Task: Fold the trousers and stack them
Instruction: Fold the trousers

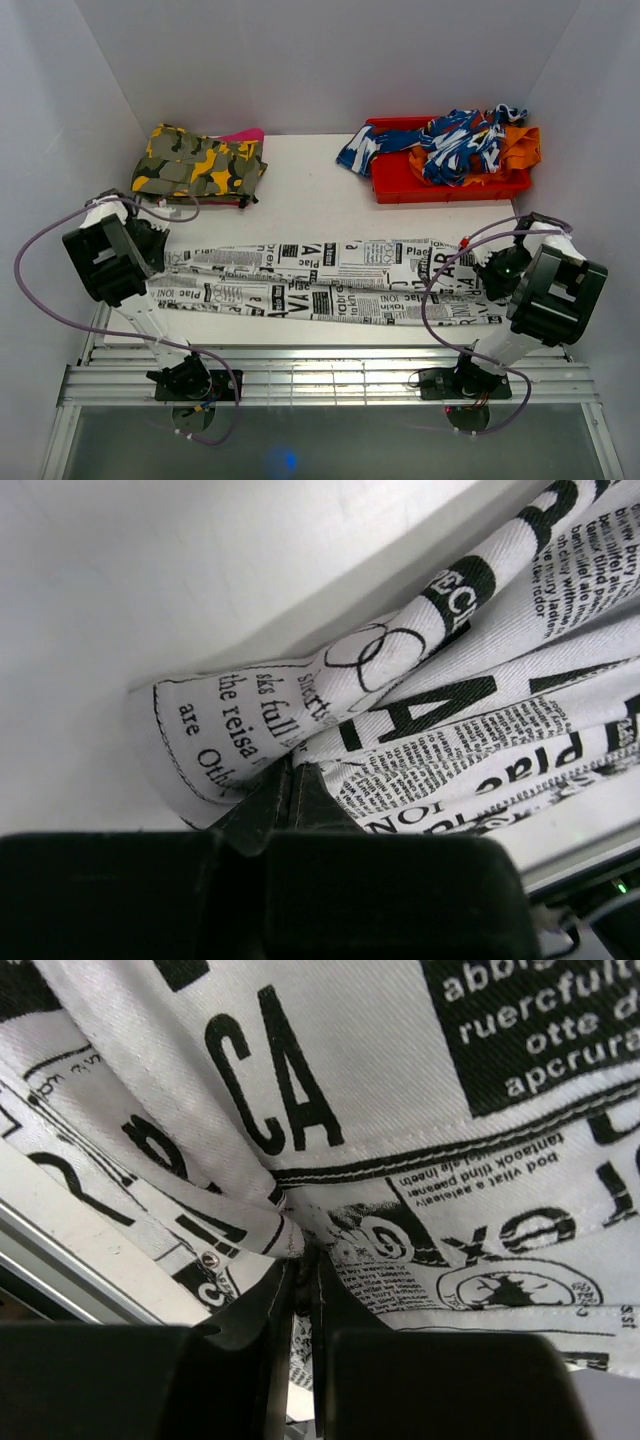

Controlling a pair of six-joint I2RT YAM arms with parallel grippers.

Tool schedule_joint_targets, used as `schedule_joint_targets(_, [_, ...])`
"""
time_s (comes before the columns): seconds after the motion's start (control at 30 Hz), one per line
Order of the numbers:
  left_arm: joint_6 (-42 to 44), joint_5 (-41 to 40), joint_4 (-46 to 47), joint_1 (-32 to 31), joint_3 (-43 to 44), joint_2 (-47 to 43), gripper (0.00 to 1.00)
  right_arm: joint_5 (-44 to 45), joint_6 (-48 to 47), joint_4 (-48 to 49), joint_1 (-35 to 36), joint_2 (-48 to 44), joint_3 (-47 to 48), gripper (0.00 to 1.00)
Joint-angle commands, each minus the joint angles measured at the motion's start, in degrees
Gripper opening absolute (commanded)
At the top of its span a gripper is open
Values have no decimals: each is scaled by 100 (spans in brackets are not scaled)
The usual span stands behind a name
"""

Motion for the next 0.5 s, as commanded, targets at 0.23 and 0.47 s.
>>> schedule_joint_targets(0.23, [-164,-220,1074,-298,2097,644,0,98,-17,-212,177,531,1795,8])
schedule_joint_targets(0.47, [179,431,802,89,2739,275,0,-184,-455,-941,-34,250,2728,8])
